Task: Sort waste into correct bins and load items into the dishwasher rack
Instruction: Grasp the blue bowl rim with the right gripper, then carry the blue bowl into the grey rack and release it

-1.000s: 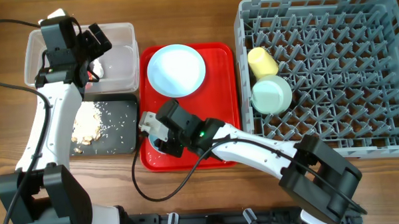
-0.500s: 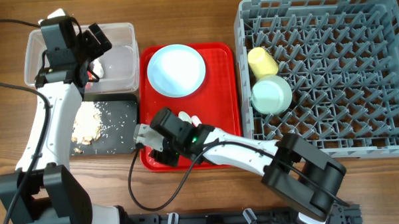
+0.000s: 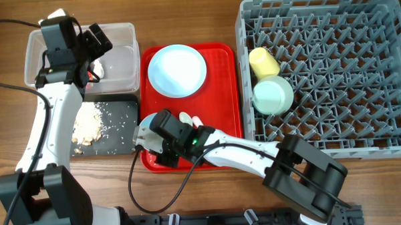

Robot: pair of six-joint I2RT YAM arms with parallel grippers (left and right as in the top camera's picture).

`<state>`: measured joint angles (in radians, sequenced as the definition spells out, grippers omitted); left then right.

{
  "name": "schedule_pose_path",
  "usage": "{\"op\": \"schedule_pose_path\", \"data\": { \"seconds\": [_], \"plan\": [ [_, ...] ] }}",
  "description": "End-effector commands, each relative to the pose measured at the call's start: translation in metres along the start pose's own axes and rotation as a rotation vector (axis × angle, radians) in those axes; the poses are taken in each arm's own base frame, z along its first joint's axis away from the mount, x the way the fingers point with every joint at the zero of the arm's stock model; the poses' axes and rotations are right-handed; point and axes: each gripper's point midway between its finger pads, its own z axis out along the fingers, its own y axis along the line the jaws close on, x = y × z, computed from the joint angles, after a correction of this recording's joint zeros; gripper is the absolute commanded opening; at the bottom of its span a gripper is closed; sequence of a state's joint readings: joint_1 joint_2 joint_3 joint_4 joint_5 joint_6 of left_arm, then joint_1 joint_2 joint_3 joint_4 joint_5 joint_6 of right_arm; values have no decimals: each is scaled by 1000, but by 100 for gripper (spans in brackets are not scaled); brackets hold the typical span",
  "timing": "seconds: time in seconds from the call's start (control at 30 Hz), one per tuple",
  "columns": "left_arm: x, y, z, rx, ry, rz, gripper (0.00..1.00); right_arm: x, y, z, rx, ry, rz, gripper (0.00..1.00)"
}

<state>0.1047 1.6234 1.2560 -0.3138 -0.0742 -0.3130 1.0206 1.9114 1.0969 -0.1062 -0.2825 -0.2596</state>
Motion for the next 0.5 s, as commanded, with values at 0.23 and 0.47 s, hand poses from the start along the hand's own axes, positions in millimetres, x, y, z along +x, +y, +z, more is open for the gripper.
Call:
{"op": "schedule_pose_path", "data": {
  "seconds": [0.23, 0.47],
  "plan": [
    [-4, 1, -2, -1, -11, -11, 100, -14, 1, -14, 9, -22, -6, 4],
    [-4, 1, -2, -1, -11, -11, 100, -42, -14, -70, 138, -89, 115, 4]
  ]
}}
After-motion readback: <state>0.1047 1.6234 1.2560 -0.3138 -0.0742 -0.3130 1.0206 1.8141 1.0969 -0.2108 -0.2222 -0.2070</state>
